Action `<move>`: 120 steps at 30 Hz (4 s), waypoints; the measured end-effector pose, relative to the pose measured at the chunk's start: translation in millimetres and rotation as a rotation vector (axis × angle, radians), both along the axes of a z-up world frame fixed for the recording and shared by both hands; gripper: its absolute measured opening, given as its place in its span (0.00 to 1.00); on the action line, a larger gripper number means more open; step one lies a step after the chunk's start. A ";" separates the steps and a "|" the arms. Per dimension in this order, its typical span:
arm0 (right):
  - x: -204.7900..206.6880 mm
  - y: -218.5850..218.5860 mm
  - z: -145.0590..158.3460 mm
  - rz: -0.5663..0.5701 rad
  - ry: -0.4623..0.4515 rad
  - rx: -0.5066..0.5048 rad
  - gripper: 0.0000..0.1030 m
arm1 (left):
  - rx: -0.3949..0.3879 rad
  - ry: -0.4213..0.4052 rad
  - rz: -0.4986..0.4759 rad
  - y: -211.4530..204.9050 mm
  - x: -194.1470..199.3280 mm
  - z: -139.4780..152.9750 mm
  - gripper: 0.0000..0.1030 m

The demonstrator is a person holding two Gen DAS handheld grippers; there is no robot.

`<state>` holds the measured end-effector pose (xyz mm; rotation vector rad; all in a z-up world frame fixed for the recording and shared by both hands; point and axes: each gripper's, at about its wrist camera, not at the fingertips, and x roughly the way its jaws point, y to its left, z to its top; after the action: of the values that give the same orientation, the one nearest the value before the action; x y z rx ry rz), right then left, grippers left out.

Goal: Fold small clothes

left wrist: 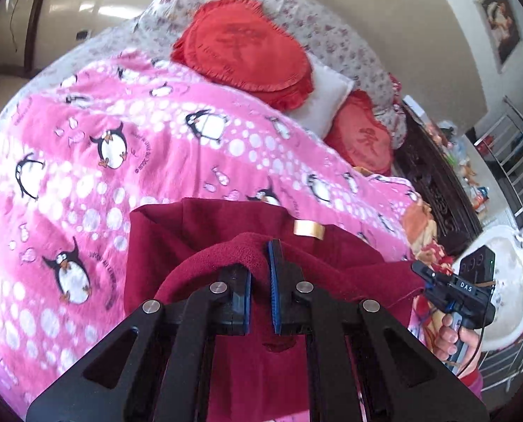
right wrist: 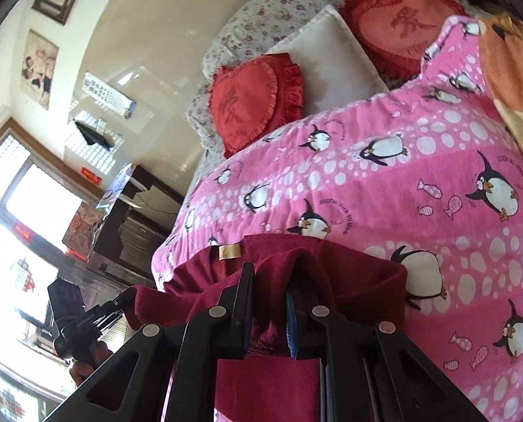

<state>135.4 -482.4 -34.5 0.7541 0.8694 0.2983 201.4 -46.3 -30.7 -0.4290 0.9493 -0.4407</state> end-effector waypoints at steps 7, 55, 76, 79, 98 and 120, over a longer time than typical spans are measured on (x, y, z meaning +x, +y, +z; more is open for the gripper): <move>12.2 -42.4 -2.3 -0.159 0.003 0.085 0.44 | -0.088 0.118 0.020 18.1 33.3 -21.3 0.37; -108.4 43.2 -38.5 0.128 0.040 -0.282 0.10 | 0.146 0.140 -0.027 32.6 -78.6 -68.9 0.34; -119.7 30.1 -4.7 0.064 0.017 -0.282 0.26 | 0.279 0.003 -0.029 39.3 -106.4 -29.7 0.37; -97.1 43.2 11.1 0.090 -0.031 -0.338 0.30 | 0.282 -0.050 -0.016 22.6 -88.6 -15.5 0.53; 28.9 47.7 -23.8 0.006 -0.008 -0.524 0.31 | 0.365 0.030 0.084 -25.2 45.2 -59.3 0.53; 11.0 57.6 -24.6 0.030 0.038 -0.525 0.31 | 0.358 0.003 0.076 -25.4 46.6 -66.0 0.56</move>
<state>146.4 -424.8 -59.1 0.2596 0.9424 0.0727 248.1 -71.6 -96.7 -0.1394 0.9878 -0.1938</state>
